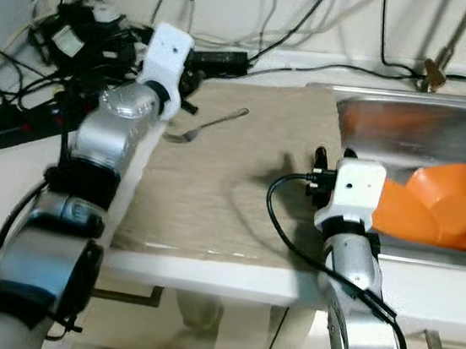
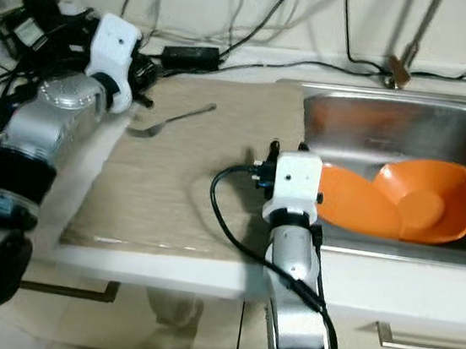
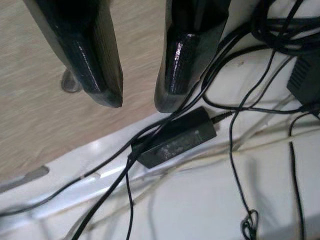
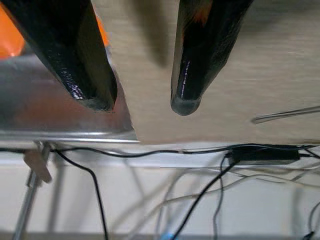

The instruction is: Kitchen organization

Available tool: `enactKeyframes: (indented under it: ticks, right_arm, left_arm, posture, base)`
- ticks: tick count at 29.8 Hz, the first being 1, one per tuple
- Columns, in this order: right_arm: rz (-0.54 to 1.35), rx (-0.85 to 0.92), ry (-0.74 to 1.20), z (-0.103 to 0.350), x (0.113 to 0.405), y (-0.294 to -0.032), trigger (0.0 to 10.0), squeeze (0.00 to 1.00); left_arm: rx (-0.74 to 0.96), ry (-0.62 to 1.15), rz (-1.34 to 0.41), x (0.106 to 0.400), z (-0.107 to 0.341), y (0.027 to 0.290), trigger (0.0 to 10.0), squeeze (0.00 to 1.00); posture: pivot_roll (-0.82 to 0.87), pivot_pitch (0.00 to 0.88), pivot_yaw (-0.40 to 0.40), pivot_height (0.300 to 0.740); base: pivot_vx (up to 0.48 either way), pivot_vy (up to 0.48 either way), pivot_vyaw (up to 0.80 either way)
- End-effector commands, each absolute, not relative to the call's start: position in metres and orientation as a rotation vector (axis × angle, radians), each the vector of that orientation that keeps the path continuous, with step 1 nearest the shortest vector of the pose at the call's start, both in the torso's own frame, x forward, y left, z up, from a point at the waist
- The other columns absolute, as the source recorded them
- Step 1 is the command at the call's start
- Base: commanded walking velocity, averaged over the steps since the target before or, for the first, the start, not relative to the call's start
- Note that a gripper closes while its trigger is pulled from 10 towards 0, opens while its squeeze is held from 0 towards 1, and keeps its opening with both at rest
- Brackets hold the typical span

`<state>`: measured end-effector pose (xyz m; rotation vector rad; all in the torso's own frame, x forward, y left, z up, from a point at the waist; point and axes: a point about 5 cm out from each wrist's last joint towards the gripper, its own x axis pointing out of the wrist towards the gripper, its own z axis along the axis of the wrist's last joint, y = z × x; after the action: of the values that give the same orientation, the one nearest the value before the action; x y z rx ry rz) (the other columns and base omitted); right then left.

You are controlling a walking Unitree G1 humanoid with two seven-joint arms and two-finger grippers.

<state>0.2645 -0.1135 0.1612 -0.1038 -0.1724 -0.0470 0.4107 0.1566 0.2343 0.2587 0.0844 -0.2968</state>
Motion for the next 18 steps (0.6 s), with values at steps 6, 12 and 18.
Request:
enactKeyframes:
  ticks: [6,12,18]
  right_arm:
    - [-0.054,-0.099,-0.232,0.18,0.243,-0.11,10.0,0.0]
    - [-0.071,-0.136,-0.204,0.182,0.225,-0.123,10.0,0.0]
    - [-0.066,-0.155,-0.168,0.181,0.218,-0.13,10.0,0.0]
  left_arm:
    - [0.321,0.162,-0.196,0.416,0.223,0.183,10.0,0.0]
    - [0.342,0.266,-0.111,0.411,0.195,0.204,10.0,0.0]
    - [0.335,0.32,-0.062,0.406,0.179,0.212,10.0,0.0]
  posture:
    - [-0.13,0.12,0.189,0.74]
    - [-0.18,0.158,0.165,0.74]
    - [-0.2,0.181,0.139,0.74]
  base:
    - [0.0,0.0,0.0]
    - [0.0,0.0,0.0]
    - [0.0,0.0,0.0]
